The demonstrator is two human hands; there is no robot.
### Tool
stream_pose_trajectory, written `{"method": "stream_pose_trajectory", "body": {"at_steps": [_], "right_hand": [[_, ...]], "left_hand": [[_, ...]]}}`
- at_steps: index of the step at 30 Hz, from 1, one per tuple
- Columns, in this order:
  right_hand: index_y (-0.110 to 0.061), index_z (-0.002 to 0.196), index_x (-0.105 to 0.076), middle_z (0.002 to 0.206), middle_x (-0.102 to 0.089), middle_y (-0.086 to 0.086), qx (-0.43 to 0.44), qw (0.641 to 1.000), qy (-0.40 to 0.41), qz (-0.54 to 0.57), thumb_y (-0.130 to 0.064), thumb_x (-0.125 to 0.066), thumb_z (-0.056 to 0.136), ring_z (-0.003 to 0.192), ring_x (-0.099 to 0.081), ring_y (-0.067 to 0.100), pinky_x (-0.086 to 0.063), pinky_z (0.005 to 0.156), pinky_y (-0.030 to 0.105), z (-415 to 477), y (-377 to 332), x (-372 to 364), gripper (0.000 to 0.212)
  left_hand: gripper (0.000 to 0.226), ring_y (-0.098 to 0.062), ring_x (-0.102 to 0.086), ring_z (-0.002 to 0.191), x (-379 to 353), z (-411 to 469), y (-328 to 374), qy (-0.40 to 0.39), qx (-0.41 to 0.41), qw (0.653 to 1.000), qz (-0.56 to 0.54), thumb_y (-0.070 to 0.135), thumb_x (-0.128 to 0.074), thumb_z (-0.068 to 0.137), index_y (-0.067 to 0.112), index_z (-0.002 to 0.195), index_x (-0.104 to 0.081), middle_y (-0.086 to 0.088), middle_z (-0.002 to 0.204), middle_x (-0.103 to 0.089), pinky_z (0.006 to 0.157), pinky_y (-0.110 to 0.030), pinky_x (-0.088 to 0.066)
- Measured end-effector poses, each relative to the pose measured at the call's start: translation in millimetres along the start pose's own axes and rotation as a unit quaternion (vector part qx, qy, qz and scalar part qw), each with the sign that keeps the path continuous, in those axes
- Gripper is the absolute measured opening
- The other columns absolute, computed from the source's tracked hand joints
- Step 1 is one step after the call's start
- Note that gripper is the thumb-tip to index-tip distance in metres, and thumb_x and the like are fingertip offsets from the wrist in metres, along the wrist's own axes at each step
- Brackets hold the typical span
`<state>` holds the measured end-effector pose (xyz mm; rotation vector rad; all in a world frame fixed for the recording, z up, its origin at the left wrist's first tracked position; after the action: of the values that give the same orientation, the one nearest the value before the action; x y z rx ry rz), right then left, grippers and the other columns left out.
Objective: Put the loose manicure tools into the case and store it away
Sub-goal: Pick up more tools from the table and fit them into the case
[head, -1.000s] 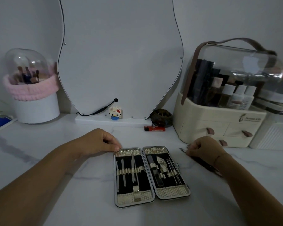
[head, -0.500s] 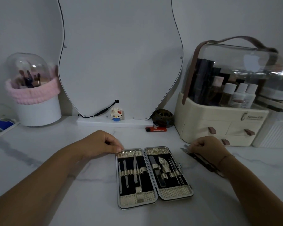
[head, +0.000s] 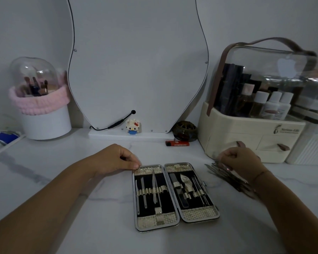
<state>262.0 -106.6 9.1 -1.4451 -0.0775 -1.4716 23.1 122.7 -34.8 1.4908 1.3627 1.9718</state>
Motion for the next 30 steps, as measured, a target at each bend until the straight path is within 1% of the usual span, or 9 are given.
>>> {"method": "stream_pose_trajectory", "body": {"at_steps": [1,3,5,8,11,15,22,26,30], "right_hand": [[-0.012,0.059,-0.065,0.047,-0.057,-0.008,0.008,0.999,-0.010,0.035,-0.016,-0.063,0.083,0.065,-0.051,0.004,-0.046,0.073,0.021,-1,-7,-1,0.024],[-0.009,0.076,-0.067,0.052,-0.061,-0.003,0.008,0.982,-0.076,0.175,-0.010,-0.064,0.082,0.045,-0.052,0.002,-0.048,0.053,0.020,-9,-29,-10,0.007],[-0.012,0.096,-0.062,0.063,-0.066,0.006,0.010,0.947,-0.158,0.280,-0.005,-0.062,0.082,0.047,-0.057,0.005,-0.047,0.047,0.015,-21,-57,-25,0.015],[-0.010,0.105,-0.060,0.067,-0.067,0.009,0.029,0.915,-0.236,0.326,-0.004,-0.061,0.083,0.053,-0.060,0.009,-0.051,0.049,0.017,-30,-96,-54,0.023],[-0.004,0.104,-0.060,0.070,-0.066,0.012,0.023,0.912,-0.260,0.315,-0.003,-0.061,0.084,0.052,-0.060,0.010,-0.050,0.047,0.016,-30,-120,-87,0.020],[-0.006,0.099,-0.062,0.067,-0.066,0.008,0.017,0.932,-0.240,0.272,-0.005,-0.065,0.080,0.041,-0.053,0.005,-0.039,0.038,0.014,-24,-131,-112,0.020],[-0.010,0.092,-0.066,0.052,-0.064,-0.002,0.049,0.952,-0.215,0.214,-0.012,-0.069,0.076,0.036,-0.048,0.001,-0.043,0.045,0.009,-21,-129,-122,0.016],[-0.010,0.090,-0.068,0.077,-0.073,0.012,0.079,0.952,-0.235,0.181,-0.015,-0.069,0.077,0.043,-0.051,0.004,-0.048,0.054,0.015,-22,-131,-125,0.014],[-0.009,0.085,-0.071,0.076,-0.071,0.006,0.115,0.950,-0.247,0.151,-0.015,-0.060,0.083,0.044,-0.050,-0.003,-0.044,0.052,0.010,-23,-134,-126,0.013]], "left_hand": [[0.009,0.002,-0.066,0.085,0,0,0,0.000,0.000,1.000,-0.001,0.019,-0.076,0.077,0.028,0.078,-0.078,0.010,0.087,-0.076,0.081,-0.011,-0.045],[0.010,0.004,-0.065,0.083,0,-1,1,-0.001,0.001,1.000,0.001,0.020,-0.075,0.077,0.030,0.077,-0.078,0.009,0.087,-0.076,0.076,-0.006,-0.044],[0.010,0.005,-0.064,0.081,0,-1,1,-0.001,0.004,1.000,0.000,0.020,-0.075,0.077,0.030,0.076,-0.077,0.009,0.086,-0.076,0.073,-0.004,-0.044],[0.009,0.004,-0.064,0.080,0,-1,0,0.000,0.005,1.000,-0.002,0.019,-0.075,0.078,0.028,0.077,-0.077,0.008,0.086,-0.076,0.073,-0.004,-0.045],[0.007,0.005,-0.063,0.076,1,0,1,0.001,0.002,1.000,0.008,0.019,-0.075,0.078,0.026,0.080,-0.077,0.009,0.081,-0.075,0.072,-0.005,-0.045],[0.007,0.006,-0.062,0.073,1,2,0,-0.001,-0.001,1.000,0.013,0.019,-0.075,0.078,0.023,0.083,-0.078,0.011,0.077,-0.074,0.069,-0.005,-0.044],[0.007,0.008,-0.062,0.071,1,2,2,-0.003,-0.004,1.000,0.023,0.021,-0.074,0.079,0.025,0.084,-0.077,0.016,0.074,-0.073,0.065,-0.004,-0.042],[0.007,0.008,-0.063,0.071,1,1,3,-0.002,-0.007,1.000,0.019,0.019,-0.073,0.079,0.023,0.084,-0.077,0.016,0.074,-0.073,0.065,-0.003,-0.042],[0.008,0.006,-0.063,0.072,0,1,3,0.000,-0.004,1.000,0.010,0.017,-0.074,0.079,0.019,0.086,-0.077,0.012,0.077,-0.074,0.067,-0.004,-0.044]]}}
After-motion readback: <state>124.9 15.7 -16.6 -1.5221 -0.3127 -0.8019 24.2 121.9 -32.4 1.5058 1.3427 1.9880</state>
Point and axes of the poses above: each hand's wrist, its own z-axis towards the middle knuckle, its own x-axis out of the back of the hand, y = z × x, the point moved 7 cm from there along z, towards the middle knuckle
